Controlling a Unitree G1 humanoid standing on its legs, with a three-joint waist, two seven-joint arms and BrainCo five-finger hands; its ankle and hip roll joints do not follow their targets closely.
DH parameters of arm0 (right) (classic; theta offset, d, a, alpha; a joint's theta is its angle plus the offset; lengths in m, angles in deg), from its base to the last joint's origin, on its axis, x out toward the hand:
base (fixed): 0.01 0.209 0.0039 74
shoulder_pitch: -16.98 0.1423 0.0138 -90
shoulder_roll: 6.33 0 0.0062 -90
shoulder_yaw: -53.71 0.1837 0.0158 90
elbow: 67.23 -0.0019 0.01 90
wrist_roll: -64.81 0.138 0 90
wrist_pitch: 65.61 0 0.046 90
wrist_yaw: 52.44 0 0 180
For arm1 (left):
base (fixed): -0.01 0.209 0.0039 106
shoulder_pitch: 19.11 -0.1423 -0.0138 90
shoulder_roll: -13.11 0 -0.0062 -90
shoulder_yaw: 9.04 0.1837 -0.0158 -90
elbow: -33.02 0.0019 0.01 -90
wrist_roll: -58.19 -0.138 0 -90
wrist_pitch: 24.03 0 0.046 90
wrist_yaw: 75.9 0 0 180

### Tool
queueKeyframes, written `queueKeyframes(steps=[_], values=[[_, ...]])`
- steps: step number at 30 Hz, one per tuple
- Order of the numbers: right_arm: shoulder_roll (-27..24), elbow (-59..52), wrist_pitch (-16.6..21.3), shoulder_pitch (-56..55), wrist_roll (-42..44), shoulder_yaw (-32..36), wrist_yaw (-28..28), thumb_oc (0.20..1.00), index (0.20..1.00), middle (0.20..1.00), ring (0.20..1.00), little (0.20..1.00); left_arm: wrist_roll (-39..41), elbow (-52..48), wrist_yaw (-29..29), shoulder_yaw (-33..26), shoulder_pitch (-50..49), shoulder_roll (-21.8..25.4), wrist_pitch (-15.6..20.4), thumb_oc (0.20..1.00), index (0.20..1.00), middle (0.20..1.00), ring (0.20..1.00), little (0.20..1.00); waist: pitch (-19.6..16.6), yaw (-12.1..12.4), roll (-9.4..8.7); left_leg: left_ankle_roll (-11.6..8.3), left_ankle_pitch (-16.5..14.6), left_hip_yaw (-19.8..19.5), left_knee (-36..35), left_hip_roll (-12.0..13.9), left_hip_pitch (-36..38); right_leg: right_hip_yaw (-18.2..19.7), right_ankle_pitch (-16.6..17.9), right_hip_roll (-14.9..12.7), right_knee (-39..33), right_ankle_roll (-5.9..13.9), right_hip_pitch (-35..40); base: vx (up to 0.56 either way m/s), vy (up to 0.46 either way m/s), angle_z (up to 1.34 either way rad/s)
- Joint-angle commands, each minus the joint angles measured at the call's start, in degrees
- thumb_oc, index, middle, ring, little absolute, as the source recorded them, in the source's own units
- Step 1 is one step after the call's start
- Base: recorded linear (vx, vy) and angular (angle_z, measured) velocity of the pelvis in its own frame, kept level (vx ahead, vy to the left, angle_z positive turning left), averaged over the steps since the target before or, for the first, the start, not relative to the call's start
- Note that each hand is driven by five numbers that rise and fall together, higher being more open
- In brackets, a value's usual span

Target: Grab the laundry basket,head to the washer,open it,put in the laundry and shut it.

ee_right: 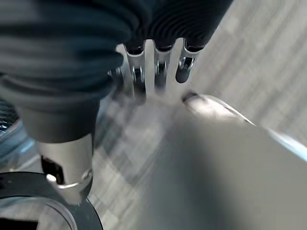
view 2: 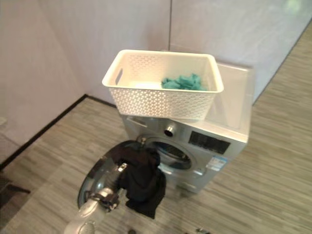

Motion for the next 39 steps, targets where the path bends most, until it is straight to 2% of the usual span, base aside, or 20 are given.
queueKeyframes(steps=[1, 2, 5, 7, 10, 15, 18, 23, 31, 39], values=[[2.35, 1.27, 0.58, 5.18, 3.39, -5.16, 4.0, 1.0, 1.0, 1.0, 1.0, 1.0, -0.18, -1.75, -2.78, 2.42, 8.99, -0.43, 3.96, 0.2, 0.2, 0.2, 0.2, 0.2, 4.25, 1.04, -0.79, 0.89, 5.04, 2.78, -0.31, -1.05, -7.89, -2.15, -11.04, -0.27, 6.23, 0.35, 1.72, -0.15, 0.013, 0.1], [2.37, 1.36, 0.6, 5.35, 3.41, -5.13, 4.01, 1.0, 1.0, 1.0, 1.0, 1.0, -0.17, -1.67, -2.8, 2.41, 9.16, -0.45, 4.0, 0.2, 0.2, 0.2, 0.2, 0.2, 4.32, 1.04, -0.79, 0.89, 5.02, 2.76, -0.24, -1.03, -7.98, -2.16, -11.1, -0.3, 6.34, 0.34, 1.63, -0.14, 0.013, 0.03], [2.19, 3.75, 0.54, 13.01, 4.48, -7.89, 7.21, 1.0, 1.0, 1.0, 1.0, 1.0, 0.15, -0.11, -5.15, 5.84, 16.21, -1.71, 5.53, 0.2, 0.2, 0.2, 0.2, 0.2, 9.41, 0.74, -0.3, 1.27, 4.83, 2.11, 3.5, -0.48, -13.06, -1.91, -11.75, -1.21, 10.92, -0.56, -3.92, -0.24, 0.007, 0.09], [1.68, 4.86, 0.35, 17.3, 2.56, -10.13, 8.61, 1.0, 1.0, 1.0, 1.0, 1.0, 0.24, 0.86, -6.52, 7.18, 20.38, -2.32, 6.83, 0.2, 0.2, 0.2, 0.2, 0.2, 12.21, 0.44, -0.09, 1.44, 4.5, 1.72, 6.7, -0.19, -17.13, -0.99, -12.32, -2.1, 14.92, -1.16, -8.65, -0.27, 0.022, 0.13], [1.09, 6.96, -0.18, 22.36, -0.79, -12.8, 9.89, 1.0, 1.0, 1.0, 1.0, 1.0, 0.18, 1.76, -8.59, 7.7, 25.79, -3.22, 8.56, 0.2, 0.2, 0.2, 0.2, 0.2, 14.4, -0.06, -0.19, 1.88, 3.85, 1.66, 10.25, 0.11, -23.22, 0.32, -12.89, -3.19, 20.05, -1.67, -15.76, -0.22, 0.045, -0.02], [0.11, 10.14, -0.64, 25.7, -2.47, -13.98, 10.74, 1.0, 1.0, 1.0, 1.0, 1.0, -0.35, 4.17, -10.0, 8.02, 31.64, -4.73, 10.07, 0.2, 0.2, 0.2, 0.2, 0.2, 15.13, -0.65, -1.47, 2.33, 3.06, 1.7, 13.27, 0.92, -29.67, 1.5, -13.67, -4.28, 23.82, -2.04, -23.0, -0.09, 0.021, -0.15], [-0.27, 12.08, -0.53, 27.45, -1.8, -13.58, 12.02, 1.0, 1.0, 1.0, 1.0, 1.0, -1.29, 6.52, -11.94, 8.66, 36.78, -6.38, 11.06, 0.2, 0.2, 0.2, 0.2, 0.2, 16.63, -1.18, -3.12, 2.83, 2.46, 0.6, 16.11, 0.98, -35.32, 1.91, -13.95, -5.19, 26.71, -2.42, -28.42, -0.1, -0.026, -0.03], [-0.7, 10.96, 0.02, 29.74, 0.05, -13.15, 13.54, 1.0, 1.0, 1.0, 1.0, 1.0, -1.8, 7.74, -14.13, 9.15, 41.32, -7.88, 12.21, 0.2, 0.2, 0.2, 0.2, 0.2, 18.13, -1.93, -4.02, 3.08, 2.21, -0.45, 17.63, 0.63, -40.51, 1.47, -14.38, -5.92, 28.64, -2.76, -33.37, -0.04, -0.009, 0.09], [-0.51, 2.39, 1.77, 35.64, 2.33, -12.85, 18.52, 1.0, 1.0, 1.0, 1.0, 1.0, -3.78, 13.02, -21.34, 7.66, 52.4, -10.79, 15.1, 0.2, 0.2, 0.2, 0.2, 0.2, 19.28, -3.92, -5.69, 3.43, 1.78, -0.84, 18.51, 0.13, -49.51, 1.64, -13.89, -7.08, 30.83, -2.49, -43.0, -0.04, 0.016, 0.01], [-2.74, -12.5, 5.05, 40.15, 2.06, -10.94, 23.63, 1.0, 1.0, 1.0, 1.0, 1.0, -5.36, 20.08, -31.96, 1.28, 66.53, -12.5, 19.45, 0.2, 0.2, 0.2, 0.2, 0.2, 19.58, -7.54, -7.04, 3.32, 3.14, -1.92, 16.41, -0.22, -57.71, 2.48, -13.14, -7.32, 31.42, -1.58, -52.59, 0.0, -0.008, 0.01]])
